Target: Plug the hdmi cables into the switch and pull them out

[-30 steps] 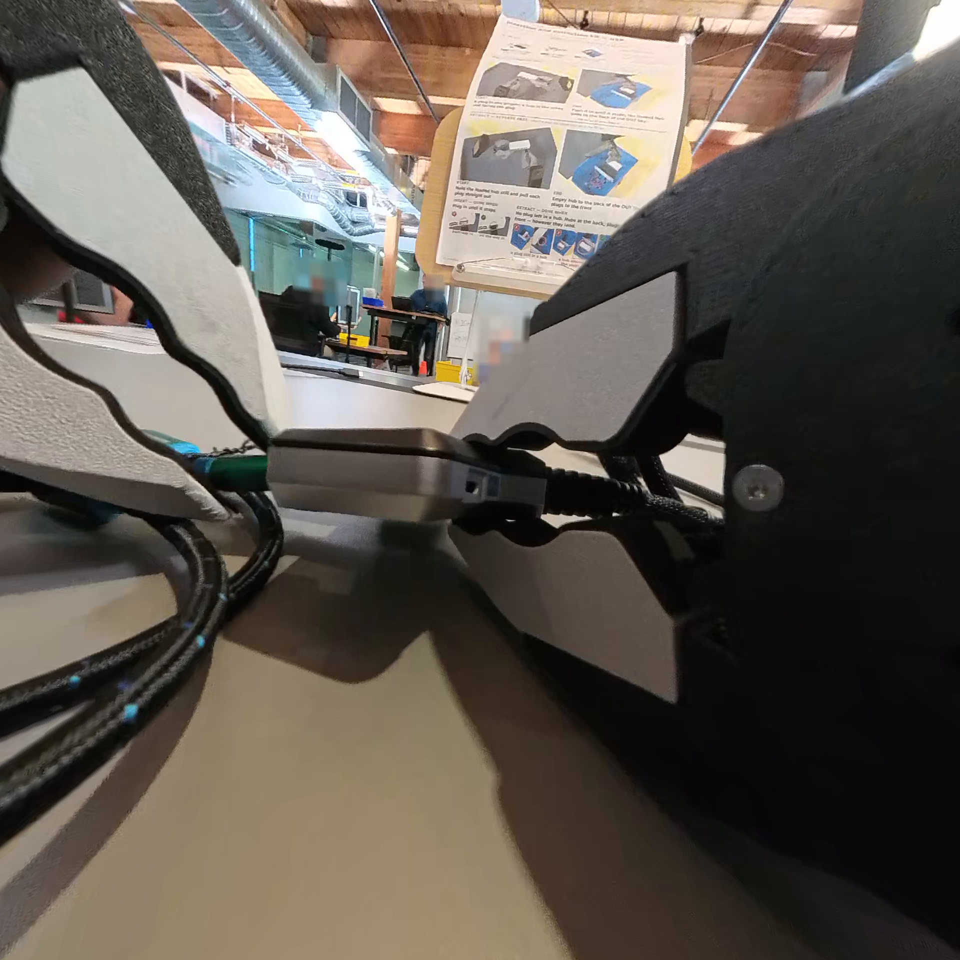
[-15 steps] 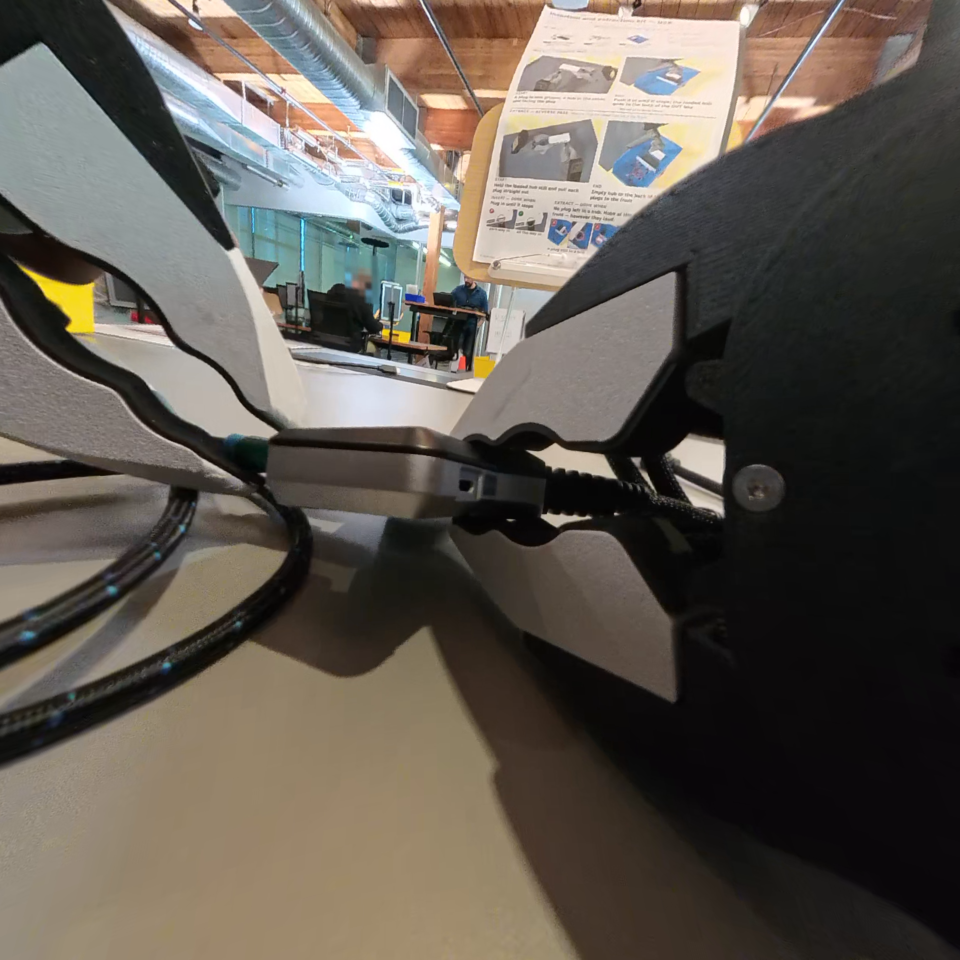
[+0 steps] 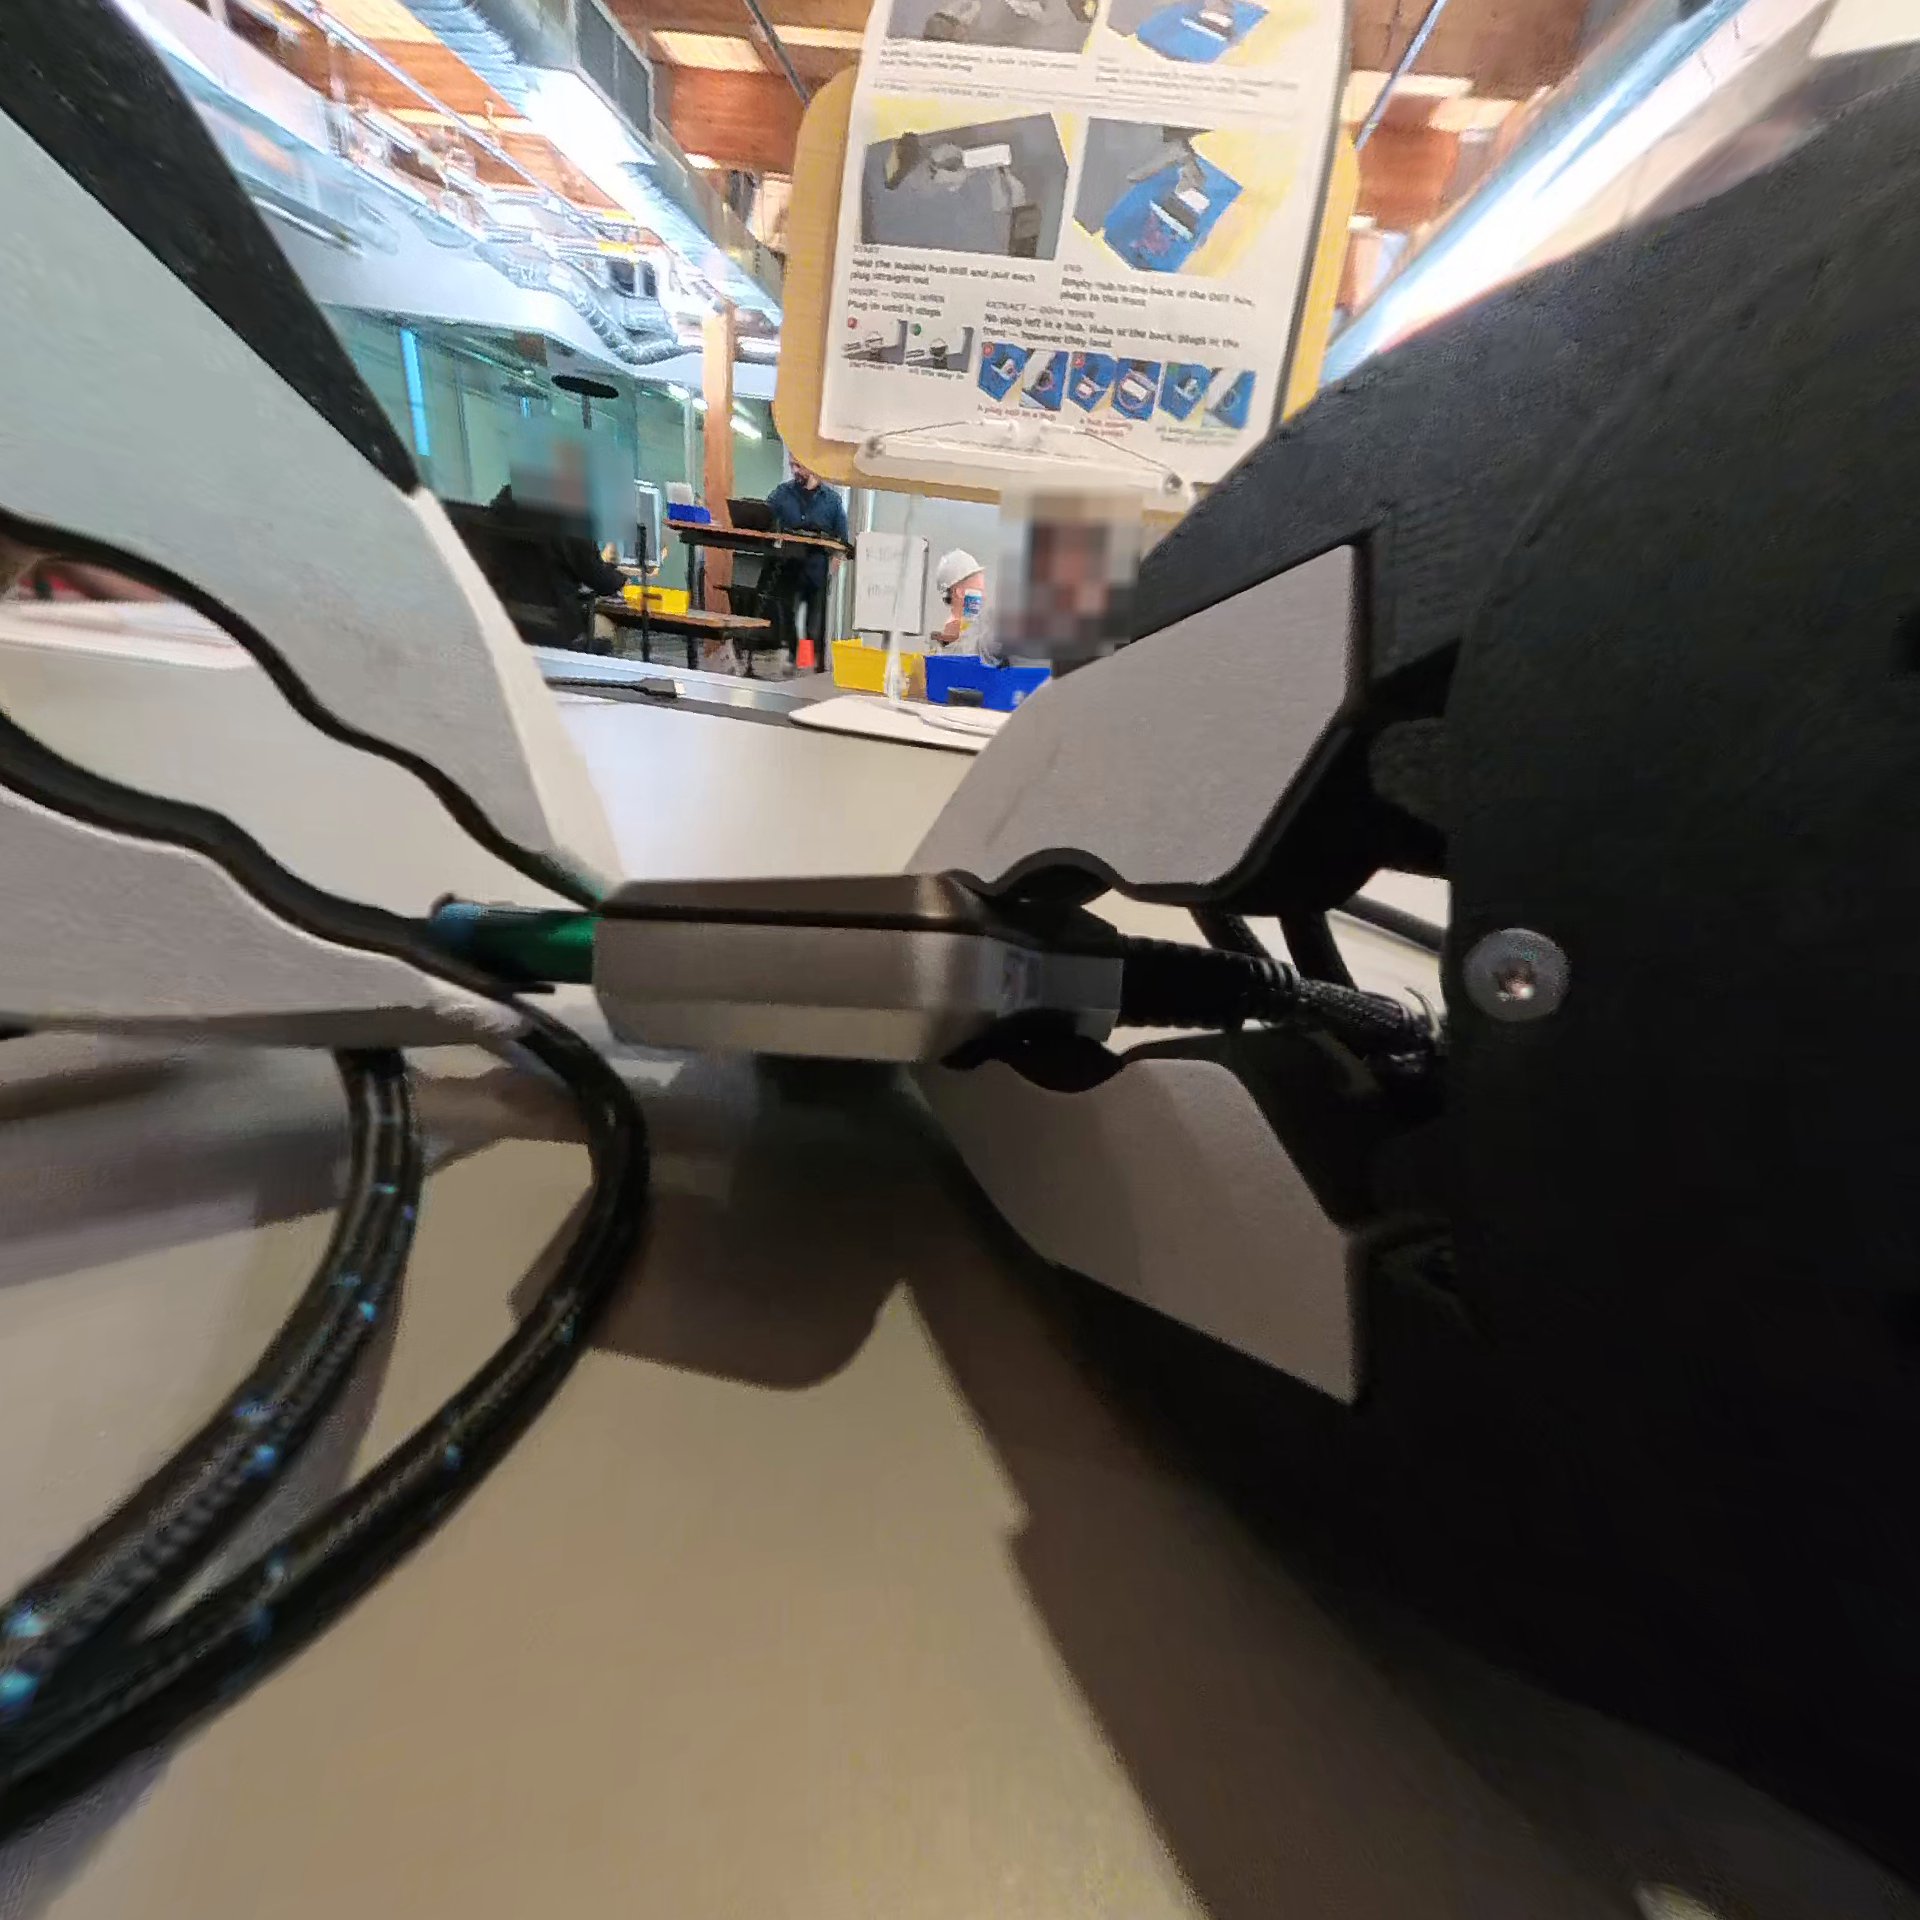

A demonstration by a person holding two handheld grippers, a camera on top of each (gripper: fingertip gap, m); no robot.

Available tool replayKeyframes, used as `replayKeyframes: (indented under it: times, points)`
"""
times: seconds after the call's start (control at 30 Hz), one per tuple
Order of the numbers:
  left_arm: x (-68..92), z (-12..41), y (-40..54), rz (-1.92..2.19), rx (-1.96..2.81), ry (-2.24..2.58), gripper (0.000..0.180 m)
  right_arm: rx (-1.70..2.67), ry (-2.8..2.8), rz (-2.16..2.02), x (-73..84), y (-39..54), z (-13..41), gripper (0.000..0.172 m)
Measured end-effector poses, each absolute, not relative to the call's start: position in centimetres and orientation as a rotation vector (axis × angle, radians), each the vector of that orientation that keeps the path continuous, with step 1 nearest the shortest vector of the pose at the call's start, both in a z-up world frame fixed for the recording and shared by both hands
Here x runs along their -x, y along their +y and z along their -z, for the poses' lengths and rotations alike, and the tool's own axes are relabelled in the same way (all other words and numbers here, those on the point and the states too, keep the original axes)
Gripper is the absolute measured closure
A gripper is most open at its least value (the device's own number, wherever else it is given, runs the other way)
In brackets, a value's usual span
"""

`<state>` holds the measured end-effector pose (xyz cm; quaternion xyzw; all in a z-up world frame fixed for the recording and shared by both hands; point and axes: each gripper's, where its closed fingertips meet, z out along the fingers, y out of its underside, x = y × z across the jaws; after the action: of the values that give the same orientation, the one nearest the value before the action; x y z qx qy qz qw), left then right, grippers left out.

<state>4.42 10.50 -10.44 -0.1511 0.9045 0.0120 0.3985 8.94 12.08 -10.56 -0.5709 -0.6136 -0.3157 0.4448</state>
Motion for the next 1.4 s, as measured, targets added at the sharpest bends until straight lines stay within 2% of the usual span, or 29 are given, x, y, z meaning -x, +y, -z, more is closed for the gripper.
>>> replayKeyframes:
  times: [0.23,0.37,0.5,0.63,0.77,0.83,0.93,1.4]
  points:
    - [-5.4,10.0,9.6,0.068,0.419,2.249,0.17,1.409,-1.512,0.747,-8.2,11.6,10.5,0.153]
    - [-5.7,9.5,10.8,0.007,0.46,2.218,0.168,1.393,-1.471,0.893,-8.8,12.5,9.9,0.15]
    - [-5.5,9.1,11.2,0.122,0.545,2.212,0.167,1.426,-1.459,0.935,-9.6,12.7,10.1,0.15]
    - [-5.0,8.5,12.2,0.176,0.603,2.167,0.155,1.449,-1.427,0.952,-10.8,12.6,10.1,0.15]
    - [-5.0,9.5,12.8,0.241,0.7,2.19,0.15,1.463,-1.406,0.945,-11.2,12.6,10.0,0.15]
    - [-5.1,9.9,12.9,0.248,0.735,2.192,0.152,1.46,-1.392,0.935,-11.1,12.5,9.8,0.149]
    - [-5.3,10.3,12.7,0.261,0.763,2.197,0.167,1.461,-1.385,0.915,-10.8,12.4,9.7,0.15]
    - [-6.5,10.4,13.8,0.265,0.813,2.114,0.168,1.511,-1.336,0.873,-11.9,13.4,10.1,0.15]
